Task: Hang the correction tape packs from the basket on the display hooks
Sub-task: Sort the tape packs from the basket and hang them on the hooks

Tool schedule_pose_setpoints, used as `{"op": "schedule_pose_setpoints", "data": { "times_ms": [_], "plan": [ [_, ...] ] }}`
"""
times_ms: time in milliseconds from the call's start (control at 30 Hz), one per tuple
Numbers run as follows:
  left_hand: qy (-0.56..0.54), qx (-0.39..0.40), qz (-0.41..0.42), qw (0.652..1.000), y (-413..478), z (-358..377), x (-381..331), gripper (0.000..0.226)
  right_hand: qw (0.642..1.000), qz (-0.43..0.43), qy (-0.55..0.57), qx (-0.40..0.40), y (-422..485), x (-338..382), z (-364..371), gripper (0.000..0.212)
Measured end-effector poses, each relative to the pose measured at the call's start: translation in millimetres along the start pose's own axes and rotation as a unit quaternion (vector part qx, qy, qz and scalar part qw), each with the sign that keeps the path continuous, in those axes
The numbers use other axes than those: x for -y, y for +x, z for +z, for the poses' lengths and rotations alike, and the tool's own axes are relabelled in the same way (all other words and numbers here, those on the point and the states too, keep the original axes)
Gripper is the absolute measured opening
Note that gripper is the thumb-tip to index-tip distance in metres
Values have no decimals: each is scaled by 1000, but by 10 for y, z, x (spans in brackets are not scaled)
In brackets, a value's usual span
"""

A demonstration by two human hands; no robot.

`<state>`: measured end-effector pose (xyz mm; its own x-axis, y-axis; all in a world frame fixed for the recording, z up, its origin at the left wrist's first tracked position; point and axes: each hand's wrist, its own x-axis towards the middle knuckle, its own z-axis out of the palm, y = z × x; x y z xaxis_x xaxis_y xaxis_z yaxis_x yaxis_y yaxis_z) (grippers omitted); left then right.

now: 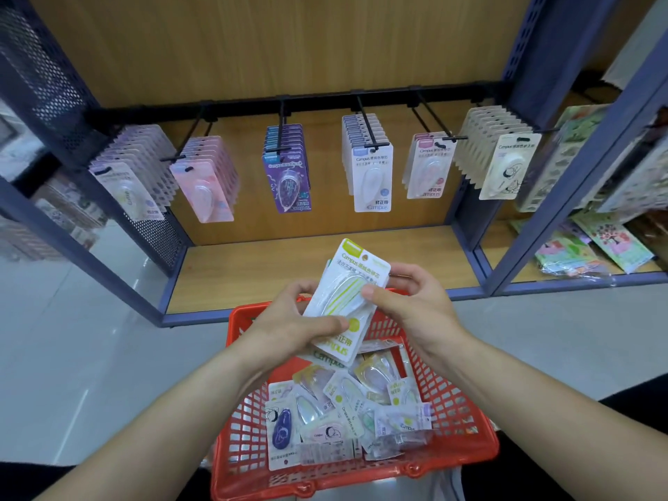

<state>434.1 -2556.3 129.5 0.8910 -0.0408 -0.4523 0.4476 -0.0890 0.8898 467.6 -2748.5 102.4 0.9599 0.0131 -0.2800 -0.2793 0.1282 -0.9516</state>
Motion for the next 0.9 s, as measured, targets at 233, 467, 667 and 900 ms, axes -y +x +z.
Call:
{"op": "schedule_pose_setpoints", "data": {
  "times_ms": [233, 467, 667, 900],
  "plan": [
    [-15, -27, 53, 998, 130, 108, 8, 60, 992, 0, 8, 125, -109, 81, 149, 35],
    [-35, -48, 99, 993, 159, 117, -102, 67, 997, -33, 20, 62, -27, 172, 237, 43],
    [-73, -105, 130, 983, 70, 58, -324, 49, 995, -88, -15, 41, -52, 323, 378, 29],
    [-64, -175, 199, 962, -226, -53, -563, 32, 990, -113, 44, 71, -222, 675, 548, 26]
  ]
}}
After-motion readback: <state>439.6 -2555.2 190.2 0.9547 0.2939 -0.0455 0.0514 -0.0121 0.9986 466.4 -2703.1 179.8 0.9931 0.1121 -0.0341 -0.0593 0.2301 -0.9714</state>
